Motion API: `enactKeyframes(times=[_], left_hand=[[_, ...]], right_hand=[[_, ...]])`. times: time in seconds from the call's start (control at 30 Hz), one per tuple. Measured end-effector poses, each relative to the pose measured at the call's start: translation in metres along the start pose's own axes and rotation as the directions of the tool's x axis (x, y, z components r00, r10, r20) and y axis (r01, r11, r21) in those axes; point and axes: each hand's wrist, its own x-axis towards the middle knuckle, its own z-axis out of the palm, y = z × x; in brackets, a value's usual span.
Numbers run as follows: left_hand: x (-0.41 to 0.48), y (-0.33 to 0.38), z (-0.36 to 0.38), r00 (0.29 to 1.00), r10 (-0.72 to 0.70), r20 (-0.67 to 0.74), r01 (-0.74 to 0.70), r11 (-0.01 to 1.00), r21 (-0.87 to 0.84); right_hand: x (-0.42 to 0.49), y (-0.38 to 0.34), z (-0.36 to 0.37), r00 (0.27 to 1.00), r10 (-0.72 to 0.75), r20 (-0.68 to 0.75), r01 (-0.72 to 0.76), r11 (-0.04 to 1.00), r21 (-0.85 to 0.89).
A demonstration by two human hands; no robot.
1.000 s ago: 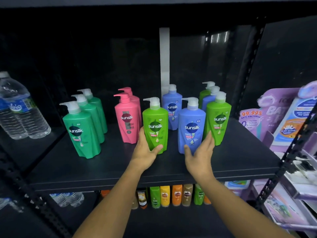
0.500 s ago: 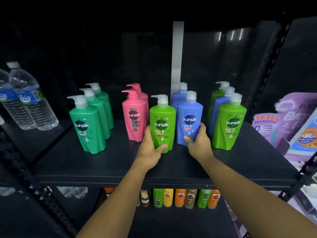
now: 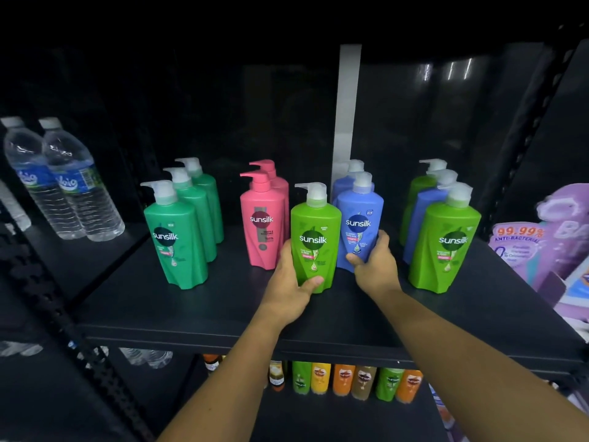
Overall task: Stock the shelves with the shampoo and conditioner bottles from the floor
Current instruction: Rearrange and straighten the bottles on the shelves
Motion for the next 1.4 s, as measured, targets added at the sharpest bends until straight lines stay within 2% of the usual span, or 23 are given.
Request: enactKeyframes(times=[0.27,0.4,0.5,0.63,0.77,0.97,1.1,1.17,1.27,1.4], left_hand=[[0.001,0.0,-0.002,1.0,0.003,0.01,-0.003,1.0,0.0],[0.001,0.001,-0.003,1.0,0.001,0.003,-0.001,1.0,0.004],[0.0,0.001,-0.004,1.0,0.005,0.004,-0.005,1.0,-0.001],[-0.001,0.001,-0.004,0.999,0.005,0.039,-0.006,1.0,0.006],[-0.003,0.0,-0.003,0.997,0.024,0.079,-0.029,0.997,0.067],[-0.008,0.0,0.0,0.993,0.038,0.113,-0.048,0.995,0.09],[-0.015,0.006,0.011,0.988,0.073,0.136,-0.089,0.989,0.114],[-0.019,0.013,0.02,0.987,0.077,0.143,-0.091,0.991,0.095],[-0.023,0.019,0.036,0.982,0.084,0.17,-0.098,0.992,0.077],[-0.027,0.029,0.058,0.968,0.15,0.201,-0.166,0.984,0.066]], right_hand=[[0.002,-0.004,0.001,1.0,0.018,0.009,-0.017,0.999,-0.033],[-0.006,0.0,-0.002,0.999,0.018,0.035,-0.013,0.989,-0.148],[-0.021,0.008,-0.009,0.998,-0.035,0.057,0.047,0.974,-0.22],[-0.047,0.019,-0.025,0.983,-0.071,0.171,0.128,0.926,-0.354],[-0.071,0.033,-0.044,0.938,-0.092,0.335,0.263,0.818,-0.512],[-0.096,0.041,-0.076,0.916,-0.062,0.397,0.3,0.763,-0.573],[-0.106,0.043,-0.086,0.936,-0.065,0.346,0.269,0.766,-0.584],[-0.109,0.041,-0.085,0.955,-0.09,0.282,0.237,0.804,-0.546],[-0.109,0.039,-0.088,0.992,-0.097,0.074,0.119,0.908,-0.402],[-0.096,0.04,-0.096,0.984,-0.032,-0.176,-0.006,0.978,-0.21]])
